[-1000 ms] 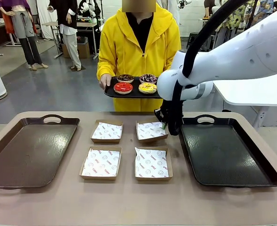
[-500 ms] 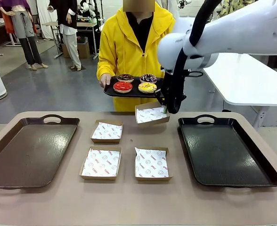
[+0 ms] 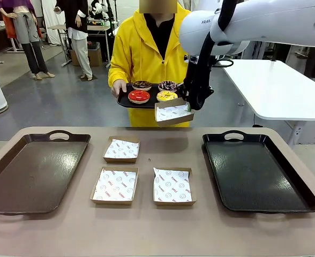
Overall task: Individually package the donuts and arrange them on the tray.
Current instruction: Pick up one Paper togo box.
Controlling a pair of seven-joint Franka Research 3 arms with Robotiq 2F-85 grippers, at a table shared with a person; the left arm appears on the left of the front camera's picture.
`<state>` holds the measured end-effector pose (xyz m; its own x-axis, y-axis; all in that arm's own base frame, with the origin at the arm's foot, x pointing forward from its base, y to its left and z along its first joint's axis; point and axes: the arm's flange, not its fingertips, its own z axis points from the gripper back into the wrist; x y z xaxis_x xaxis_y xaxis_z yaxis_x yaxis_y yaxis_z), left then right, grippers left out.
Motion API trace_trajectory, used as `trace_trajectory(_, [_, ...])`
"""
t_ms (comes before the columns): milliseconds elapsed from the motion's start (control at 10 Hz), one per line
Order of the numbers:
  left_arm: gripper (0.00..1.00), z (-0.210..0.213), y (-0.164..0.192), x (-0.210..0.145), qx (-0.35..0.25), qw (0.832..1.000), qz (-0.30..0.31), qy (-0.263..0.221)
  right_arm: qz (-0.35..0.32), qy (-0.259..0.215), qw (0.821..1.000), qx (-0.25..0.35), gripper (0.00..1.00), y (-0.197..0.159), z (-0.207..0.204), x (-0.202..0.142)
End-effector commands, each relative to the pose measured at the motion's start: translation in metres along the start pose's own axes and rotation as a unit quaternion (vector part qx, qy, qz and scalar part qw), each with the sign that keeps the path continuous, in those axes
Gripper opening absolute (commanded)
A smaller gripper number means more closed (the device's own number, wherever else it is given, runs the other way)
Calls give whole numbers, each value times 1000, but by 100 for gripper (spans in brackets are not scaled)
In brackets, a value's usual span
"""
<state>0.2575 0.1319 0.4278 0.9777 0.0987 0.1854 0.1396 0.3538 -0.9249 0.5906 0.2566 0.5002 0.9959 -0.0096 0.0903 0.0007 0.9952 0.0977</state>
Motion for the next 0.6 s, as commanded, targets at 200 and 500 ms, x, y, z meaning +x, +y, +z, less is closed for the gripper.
trace_trajectory(200, [100,2,-1,0,-7,1000,-8,-5,-2,21,1000,7,0,-9,-9,34])
trace_trajectory(500, [100,2,-1,0,-7,1000,-8,-5,-16,2,1000,1,0,-5,-8,19])
